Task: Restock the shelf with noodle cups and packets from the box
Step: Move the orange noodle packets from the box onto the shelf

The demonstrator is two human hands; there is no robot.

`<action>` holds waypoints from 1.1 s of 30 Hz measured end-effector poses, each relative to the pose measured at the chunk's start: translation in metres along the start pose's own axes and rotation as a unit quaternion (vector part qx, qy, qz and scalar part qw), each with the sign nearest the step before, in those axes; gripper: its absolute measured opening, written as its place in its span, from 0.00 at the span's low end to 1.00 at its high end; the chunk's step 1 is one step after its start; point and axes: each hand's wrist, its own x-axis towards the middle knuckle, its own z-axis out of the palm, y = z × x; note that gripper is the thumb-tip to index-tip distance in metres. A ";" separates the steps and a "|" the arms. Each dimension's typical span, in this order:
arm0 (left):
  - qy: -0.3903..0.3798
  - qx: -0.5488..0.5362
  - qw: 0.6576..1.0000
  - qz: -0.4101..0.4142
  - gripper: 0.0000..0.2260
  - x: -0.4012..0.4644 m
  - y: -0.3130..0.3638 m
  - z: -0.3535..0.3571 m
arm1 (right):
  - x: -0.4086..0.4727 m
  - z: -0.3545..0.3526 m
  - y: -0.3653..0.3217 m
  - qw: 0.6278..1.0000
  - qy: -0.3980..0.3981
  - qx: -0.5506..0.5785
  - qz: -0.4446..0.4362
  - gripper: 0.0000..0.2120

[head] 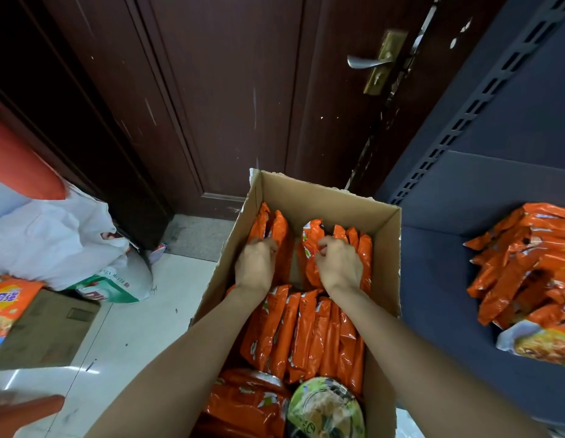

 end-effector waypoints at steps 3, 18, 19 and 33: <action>0.016 -0.055 0.998 0.006 0.08 -0.005 0.008 -0.005 | -0.003 -0.014 -0.005 0.996 0.030 0.079 -0.010 0.11; 0.178 -0.129 0.962 0.162 0.07 -0.079 0.127 -0.087 | -0.054 -0.172 0.023 0.939 0.141 0.303 -0.081 0.10; 0.181 -0.128 0.960 0.172 0.07 -0.089 0.139 -0.087 | -0.060 -0.184 0.033 0.937 0.149 0.302 -0.092 0.10; 0.157 -0.089 0.954 0.240 0.07 -0.244 0.267 0.029 | -0.171 -0.278 0.257 0.940 0.213 0.258 -0.062 0.07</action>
